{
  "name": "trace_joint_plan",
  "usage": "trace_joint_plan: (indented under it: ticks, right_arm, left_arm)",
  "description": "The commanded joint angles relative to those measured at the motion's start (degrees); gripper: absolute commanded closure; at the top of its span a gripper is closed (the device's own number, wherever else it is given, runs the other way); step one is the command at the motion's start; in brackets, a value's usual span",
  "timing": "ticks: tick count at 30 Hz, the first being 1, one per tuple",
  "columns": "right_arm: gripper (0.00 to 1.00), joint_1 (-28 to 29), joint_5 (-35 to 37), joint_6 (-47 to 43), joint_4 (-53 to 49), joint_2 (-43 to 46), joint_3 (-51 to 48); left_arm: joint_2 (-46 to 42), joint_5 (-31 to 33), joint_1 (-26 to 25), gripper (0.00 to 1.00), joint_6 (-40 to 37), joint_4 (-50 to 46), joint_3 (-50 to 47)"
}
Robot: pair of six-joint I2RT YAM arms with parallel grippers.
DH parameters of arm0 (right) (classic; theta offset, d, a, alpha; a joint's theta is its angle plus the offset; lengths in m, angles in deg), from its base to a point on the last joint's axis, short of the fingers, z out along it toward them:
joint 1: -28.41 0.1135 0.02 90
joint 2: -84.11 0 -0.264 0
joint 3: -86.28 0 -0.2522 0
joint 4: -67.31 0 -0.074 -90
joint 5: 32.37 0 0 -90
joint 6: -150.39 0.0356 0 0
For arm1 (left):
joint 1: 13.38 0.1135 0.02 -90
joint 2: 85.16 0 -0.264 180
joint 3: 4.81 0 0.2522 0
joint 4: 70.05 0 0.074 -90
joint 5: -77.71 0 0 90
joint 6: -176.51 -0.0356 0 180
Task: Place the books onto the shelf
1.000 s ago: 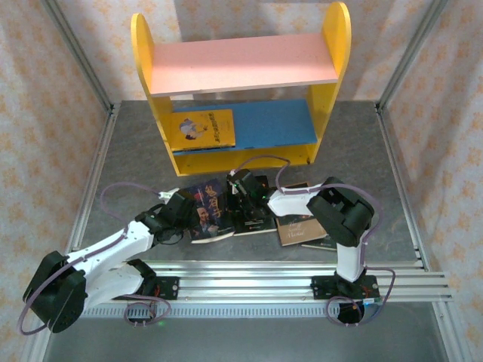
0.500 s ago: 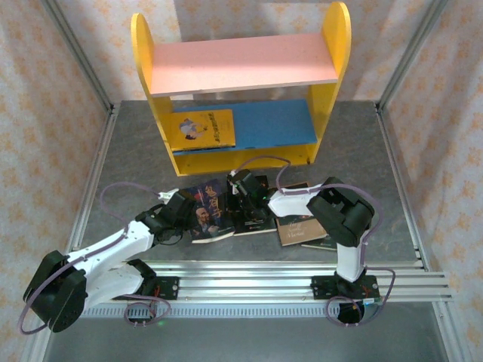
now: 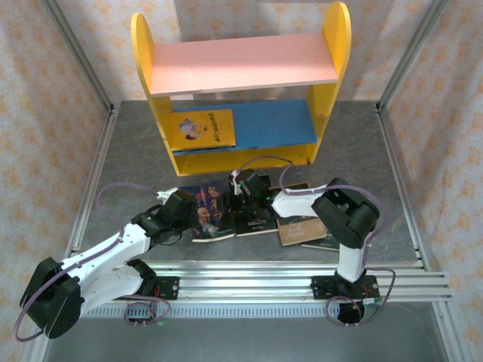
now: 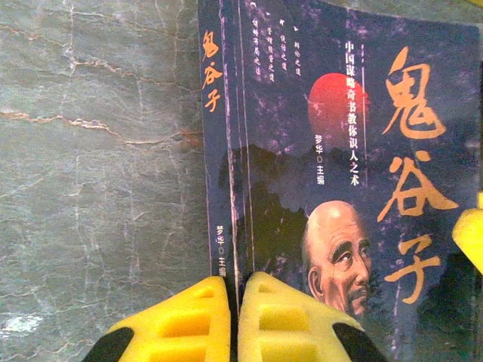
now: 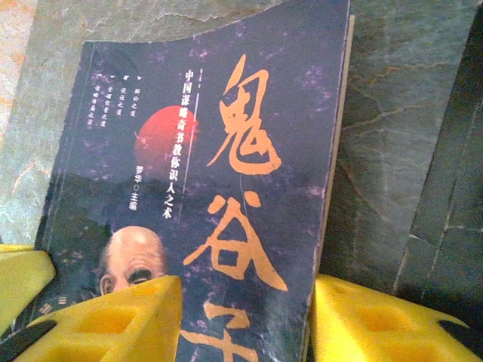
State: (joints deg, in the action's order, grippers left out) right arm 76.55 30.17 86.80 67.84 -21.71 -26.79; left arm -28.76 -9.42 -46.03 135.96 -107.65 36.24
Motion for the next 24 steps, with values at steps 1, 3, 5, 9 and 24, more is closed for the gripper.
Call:
trace_joint_plan:
  ticks: [1,3,5,9,24]
  right_arm:
    - [0.52,-1.63,1.6,-1.57,-16.63,-2.83,-4.82]
    - [0.52,-1.82,1.53,-2.06,-17.22,-2.84,-4.83]
    - [0.52,-1.82,1.41,-2.27,-17.58,-2.75,-4.64]
    - [0.5,-1.82,1.42,-2.02,-17.65,-1.51,-4.46]
    - [0.47,2.4,0.08,-1.96,-20.61,-4.36,3.32]
  left_arm:
    - [-2.02,1.56,-0.67,0.94,-0.85,-0.16,1.19]
    - [-2.63,1.87,-0.58,0.94,-1.07,-0.86,1.31]
    - [-3.03,2.03,-0.54,0.94,-1.13,-1.42,1.36]
    - [-3.47,1.98,-0.4,0.93,-1.21,-2.18,1.2]
    - [-3.33,1.48,-0.27,0.93,-1.55,-0.74,0.84]
